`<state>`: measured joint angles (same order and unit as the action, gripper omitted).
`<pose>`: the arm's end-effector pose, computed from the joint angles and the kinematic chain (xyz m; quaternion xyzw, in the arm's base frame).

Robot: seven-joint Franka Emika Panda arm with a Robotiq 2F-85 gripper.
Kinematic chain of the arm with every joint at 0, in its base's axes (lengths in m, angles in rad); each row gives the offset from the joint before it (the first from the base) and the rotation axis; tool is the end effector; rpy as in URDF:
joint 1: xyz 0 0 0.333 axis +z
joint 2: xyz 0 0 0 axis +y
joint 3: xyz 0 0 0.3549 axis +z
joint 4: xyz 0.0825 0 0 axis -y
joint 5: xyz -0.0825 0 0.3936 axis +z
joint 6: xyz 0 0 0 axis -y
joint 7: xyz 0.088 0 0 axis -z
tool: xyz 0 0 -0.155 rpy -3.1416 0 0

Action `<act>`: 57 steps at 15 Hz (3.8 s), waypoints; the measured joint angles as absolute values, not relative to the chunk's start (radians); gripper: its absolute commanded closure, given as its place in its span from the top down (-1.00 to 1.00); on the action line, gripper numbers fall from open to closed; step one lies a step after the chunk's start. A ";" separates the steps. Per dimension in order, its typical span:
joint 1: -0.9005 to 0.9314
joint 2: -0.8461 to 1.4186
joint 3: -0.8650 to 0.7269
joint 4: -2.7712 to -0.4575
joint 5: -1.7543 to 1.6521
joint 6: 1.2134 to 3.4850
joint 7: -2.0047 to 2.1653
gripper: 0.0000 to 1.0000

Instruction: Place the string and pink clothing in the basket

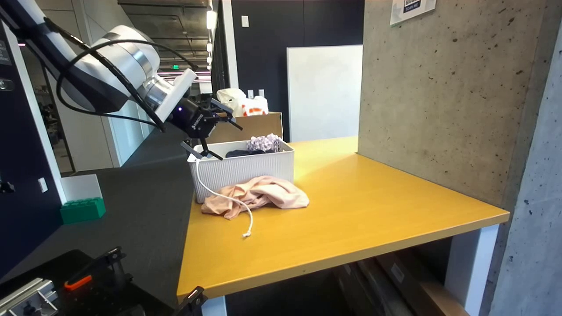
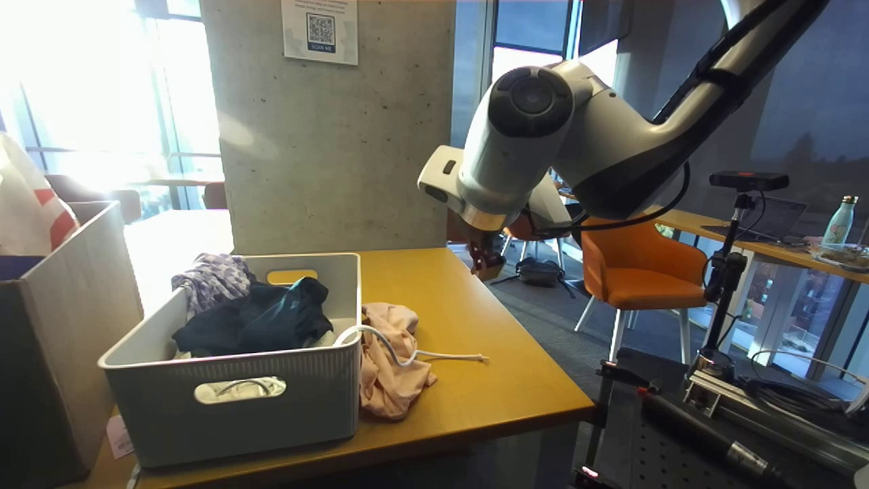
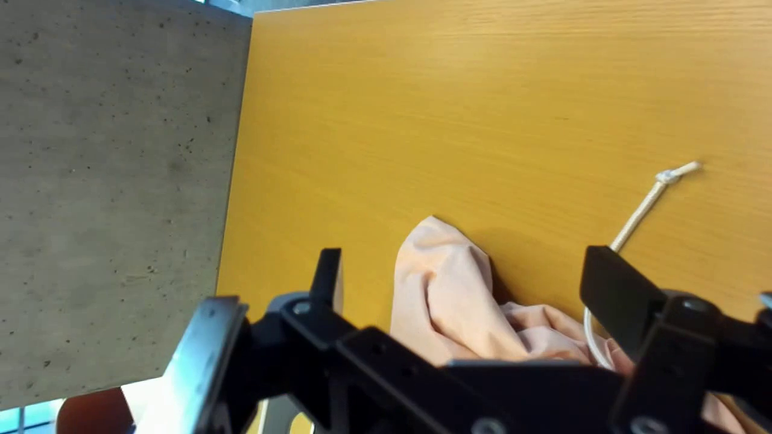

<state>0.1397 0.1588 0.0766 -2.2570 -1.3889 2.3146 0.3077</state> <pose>0.5641 0.0690 0.2969 0.7904 0.4207 0.0801 0.4381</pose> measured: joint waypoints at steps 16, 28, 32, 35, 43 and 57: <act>-0.013 0.300 0.057 -2.242 -1.292 2.844 0.057 1.00; -0.034 0.564 0.163 -2.060 -1.025 2.890 -0.296 1.00; -0.025 0.590 0.163 -2.035 -0.984 2.890 -0.346 0.16; -0.025 0.611 0.163 -2.014 -0.960 2.890 -0.374 -0.29; -0.016 0.639 0.159 -1.988 -0.940 2.887 -0.411 -1.00; 0.099 0.211 0.130 -2.062 -0.944 2.723 -0.370 -0.98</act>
